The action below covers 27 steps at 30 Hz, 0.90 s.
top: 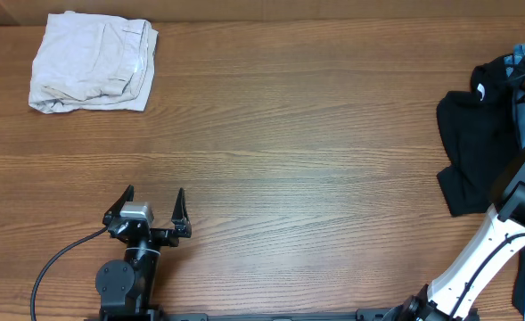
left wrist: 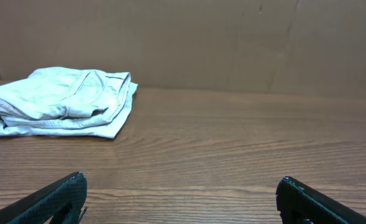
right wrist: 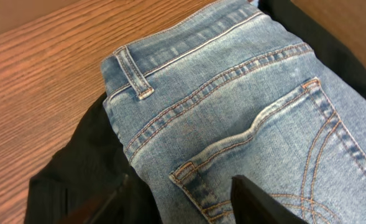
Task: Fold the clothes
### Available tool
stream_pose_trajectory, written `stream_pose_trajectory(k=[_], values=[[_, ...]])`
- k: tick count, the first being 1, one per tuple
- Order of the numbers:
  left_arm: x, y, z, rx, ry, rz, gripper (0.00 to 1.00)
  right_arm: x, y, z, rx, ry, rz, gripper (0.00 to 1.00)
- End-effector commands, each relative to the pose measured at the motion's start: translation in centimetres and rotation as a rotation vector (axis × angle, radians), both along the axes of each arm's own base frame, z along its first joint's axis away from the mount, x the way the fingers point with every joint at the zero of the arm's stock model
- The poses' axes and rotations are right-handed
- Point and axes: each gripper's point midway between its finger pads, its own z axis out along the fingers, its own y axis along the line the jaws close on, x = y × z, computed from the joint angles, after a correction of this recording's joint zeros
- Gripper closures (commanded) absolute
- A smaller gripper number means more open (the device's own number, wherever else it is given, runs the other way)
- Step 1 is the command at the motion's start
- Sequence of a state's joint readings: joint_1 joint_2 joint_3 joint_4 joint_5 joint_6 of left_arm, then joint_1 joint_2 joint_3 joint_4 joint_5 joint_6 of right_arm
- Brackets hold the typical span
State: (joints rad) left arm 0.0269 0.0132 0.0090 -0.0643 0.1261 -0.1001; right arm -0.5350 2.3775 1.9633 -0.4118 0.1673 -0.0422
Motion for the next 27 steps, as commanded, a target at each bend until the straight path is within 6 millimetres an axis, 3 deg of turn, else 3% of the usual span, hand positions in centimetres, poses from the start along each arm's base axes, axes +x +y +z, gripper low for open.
stream_pose_trajectory(k=[1, 15, 27], values=[[0.0, 0.3, -0.1, 0.016, -0.004, 0.012, 0.00, -0.4, -0.4, -0.5, -0.031, 0.035, 0.015, 0.42], [0.0, 0.3, -0.1, 0.016, -0.004, 0.012, 0.00, -2.4, -0.3, -6.2, -0.042, 0.224, 0.057, 0.43], [0.0, 0.3, -0.1, 0.016, -0.004, 0.012, 0.00, -3.1, -0.4, -7.0, -0.044, 0.265, 0.058, 0.41]])
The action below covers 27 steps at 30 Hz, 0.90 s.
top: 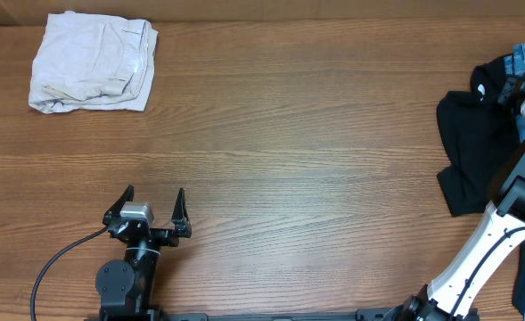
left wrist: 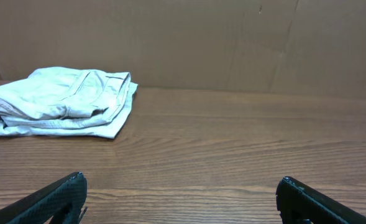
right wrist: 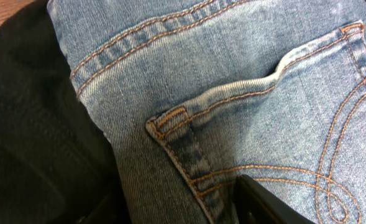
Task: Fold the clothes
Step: 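Close the right gripper on the jeans waistband and lift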
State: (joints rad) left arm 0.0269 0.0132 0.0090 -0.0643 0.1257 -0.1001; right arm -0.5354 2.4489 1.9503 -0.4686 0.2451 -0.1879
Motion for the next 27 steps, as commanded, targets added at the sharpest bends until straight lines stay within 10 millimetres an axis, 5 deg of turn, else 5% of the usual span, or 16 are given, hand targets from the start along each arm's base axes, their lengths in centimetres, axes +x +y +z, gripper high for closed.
stream_pose_trajectory(k=[1, 7, 12, 20, 27], values=[[0.0, 0.3, -0.1, 0.016, -0.004, 0.011, 0.00, -0.8, -0.1, -1.5, 0.005, 0.049, 0.019, 0.41], [0.0, 0.3, -0.1, 0.016, -0.004, 0.011, 0.00, -1.1, -0.2, -1.9, 0.009, 0.064, 0.030, 0.41], [0.0, 0.2, -0.1, 0.016, -0.004, 0.011, 0.00, -1.9, -1.2, -1.9, 0.006, 0.070, 0.003, 0.51], [0.0, 0.3, -0.1, 0.016, -0.004, 0.011, 0.00, -1.9, -1.5, -1.7, 0.010, 0.049, -0.022, 0.96], [0.0, 0.3, -0.1, 0.016, -0.004, 0.011, 0.00, -0.7, -2.2, 2.4, 0.009, -0.078, -0.103, 0.96]])
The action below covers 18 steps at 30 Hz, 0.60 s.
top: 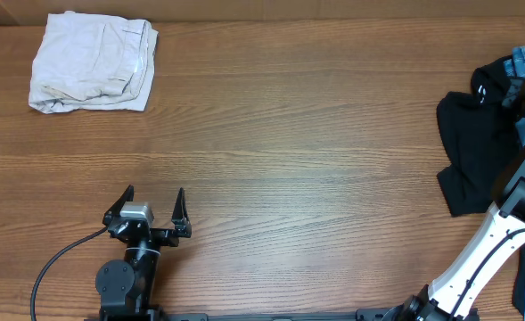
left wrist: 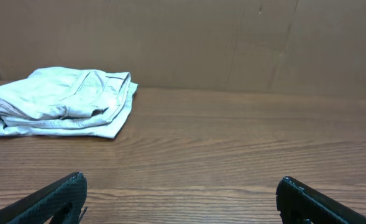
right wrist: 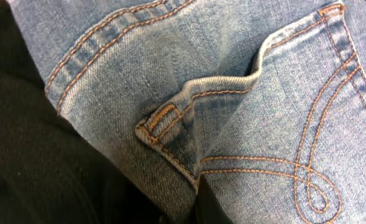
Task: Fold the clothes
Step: 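Close the right gripper on the jeans waistband and lift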
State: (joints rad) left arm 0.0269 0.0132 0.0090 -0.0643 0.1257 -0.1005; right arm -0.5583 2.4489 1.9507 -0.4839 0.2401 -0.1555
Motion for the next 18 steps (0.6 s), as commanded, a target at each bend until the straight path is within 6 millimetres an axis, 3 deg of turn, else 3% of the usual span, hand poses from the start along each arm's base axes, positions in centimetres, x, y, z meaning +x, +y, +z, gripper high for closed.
stream_pose_trajectory(k=[1, 2, 4, 11, 15, 16, 18], values=[[0.0, 0.3, -0.1, 0.016, -0.004, 0.012, 0.00, 0.4, -1.4, 4.3, -0.030, -0.099, -0.061, 0.96], [0.0, 0.3, -0.1, 0.016, -0.004, 0.011, 0.00, 0.5, -1.4, 5.9, -0.041, -0.124, -0.063, 0.96], [0.0, 0.2, -0.1, 0.016, -0.004, 0.011, 0.00, 0.6, -1.4, 7.0, -0.044, -0.147, -0.070, 0.96], [0.0, 0.3, -0.1, 0.016, -0.004, 0.012, 0.00, 0.2, -1.6, 7.9, -0.050, -0.160, -0.109, 0.96], [0.0, 0.3, -0.1, 0.016, -0.004, 0.012, 0.00, 0.3, -1.5, 11.0, -0.064, -0.222, -0.123, 0.96], [0.0, 0.2, -0.1, 0.016, -0.004, 0.011, 0.00, 0.4, -1.2, 13.2, -0.078, -0.256, -0.120, 0.96], [0.0, 0.3, -0.1, 0.016, -0.004, 0.011, 0.00, 0.5, -0.6, 14.5, -0.073, -0.277, -0.103, 0.96]])
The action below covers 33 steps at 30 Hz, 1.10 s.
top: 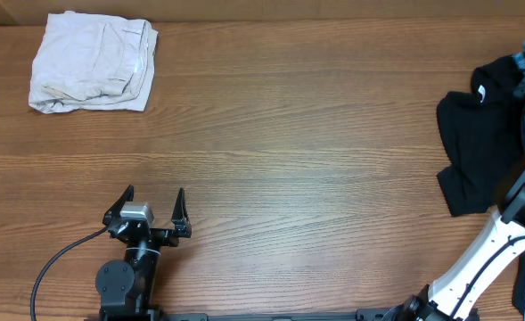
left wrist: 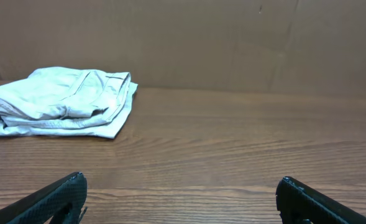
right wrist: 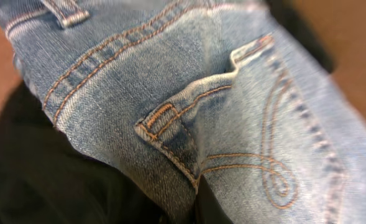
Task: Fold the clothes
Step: 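Close the right gripper on the jeans waistband and lift, then drag the jeans leftward and lay them flat across the table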
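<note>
Blue jeans [right wrist: 232, 106] fill the right wrist view, and my right gripper [right wrist: 195, 200] is shut on the bunched corner of their back pocket. In the overhead view the jeans peek out at the far right edge beside a crumpled black garment [top: 474, 143]. Folded pale shorts [top: 93, 61] lie at the far left corner, also seen as the shorts [left wrist: 64, 102] from the left wrist. My left gripper [top: 151, 209] stands open and empty near the front edge, far from all the clothes.
The wooden table [top: 315, 152] stretches bare between the shorts and the dark pile. A brown cardboard wall [left wrist: 232, 43] stands behind the table's far edge. My right arm's white link [top: 480, 259] rises at the front right corner.
The right gripper, still shut on the pocket corner, has raised the denim: the waistband now shows and the background has gone blurred. The left arm has not moved.
The right gripper first hung open above the jeans' waistband and back pocket. It then stood lower, open, close over the pocket. After that it was shut on the pocket's corner, and now the pinched denim is raised. The left gripper stayed open throughout.
</note>
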### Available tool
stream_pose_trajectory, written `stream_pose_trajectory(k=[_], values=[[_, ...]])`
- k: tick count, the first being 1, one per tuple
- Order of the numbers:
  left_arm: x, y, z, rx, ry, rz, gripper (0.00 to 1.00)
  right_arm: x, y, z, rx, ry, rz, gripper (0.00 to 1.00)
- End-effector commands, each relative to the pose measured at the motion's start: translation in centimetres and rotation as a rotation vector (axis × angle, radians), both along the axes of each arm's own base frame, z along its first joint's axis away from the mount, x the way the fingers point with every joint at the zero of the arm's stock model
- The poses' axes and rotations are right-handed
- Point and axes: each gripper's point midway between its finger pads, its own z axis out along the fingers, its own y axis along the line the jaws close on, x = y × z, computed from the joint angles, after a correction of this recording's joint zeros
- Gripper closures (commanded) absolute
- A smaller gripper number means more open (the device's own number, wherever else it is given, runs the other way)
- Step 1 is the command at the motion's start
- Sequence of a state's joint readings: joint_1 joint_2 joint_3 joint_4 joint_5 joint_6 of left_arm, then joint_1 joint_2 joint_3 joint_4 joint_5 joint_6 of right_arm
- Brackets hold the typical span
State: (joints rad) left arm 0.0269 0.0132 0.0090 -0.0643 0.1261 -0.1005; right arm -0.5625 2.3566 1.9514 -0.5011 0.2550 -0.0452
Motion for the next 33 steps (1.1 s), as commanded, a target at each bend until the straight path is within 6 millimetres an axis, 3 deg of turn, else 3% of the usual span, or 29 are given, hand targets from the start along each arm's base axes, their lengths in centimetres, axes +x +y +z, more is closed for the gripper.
stream_pose_trajectory(k=[1, 7, 10, 15, 20, 24, 26, 28, 32, 33], values=[[0.0, 0.3, -0.1, 0.016, -0.004, 0.012, 0.00, 0.9, 0.6, 10.1, -0.058, -0.178, 0.011, 0.96], [0.0, 0.3, -0.1, 0.016, -0.004, 0.012, 0.00, 1.6, 4.3, 13.4, 0.028, -0.265, 0.057, 0.96], [0.0, 0.3, -0.1, 0.016, -0.004, 0.011, 0.00, 1.2, 5.2, 15.8, 0.030, -0.312, 0.010, 0.96], [0.0, 0.3, -0.1, 0.016, -0.004, 0.011, 0.00, -0.5, 6.4, 21.6, 0.013, -0.418, -0.037, 0.96], [0.0, 0.3, -0.1, 0.016, -0.004, 0.012, 0.00, -2.3, 9.2, 27.8, 0.007, -0.541, -0.044, 0.96], [0.0, 0.3, -0.1, 0.016, -0.004, 0.012, 0.00, -2.2, 12.5, 30.3, 0.010, -0.581, 0.014, 0.96], [0.0, 0.3, -0.1, 0.016, -0.004, 0.012, 0.00, -1.6, 14.8, 30.4, 0.027, -0.571, 0.058, 0.96], [0.0, 0.3, -0.1, 0.016, -0.004, 0.012, 0.00, -0.5, 18.4, 29.8, 0.057, -0.543, 0.125, 0.96], [0.0, 0.3, -0.1, 0.016, -0.004, 0.011, 0.00, 1.8, 27.8, 29.3, 0.178, -0.545, 0.294, 0.96], [0.0, 0.3, -0.1, 0.016, -0.004, 0.012, 0.00, 2.3, 31.1, 29.3, 0.249, -0.555, 0.362, 0.96]])
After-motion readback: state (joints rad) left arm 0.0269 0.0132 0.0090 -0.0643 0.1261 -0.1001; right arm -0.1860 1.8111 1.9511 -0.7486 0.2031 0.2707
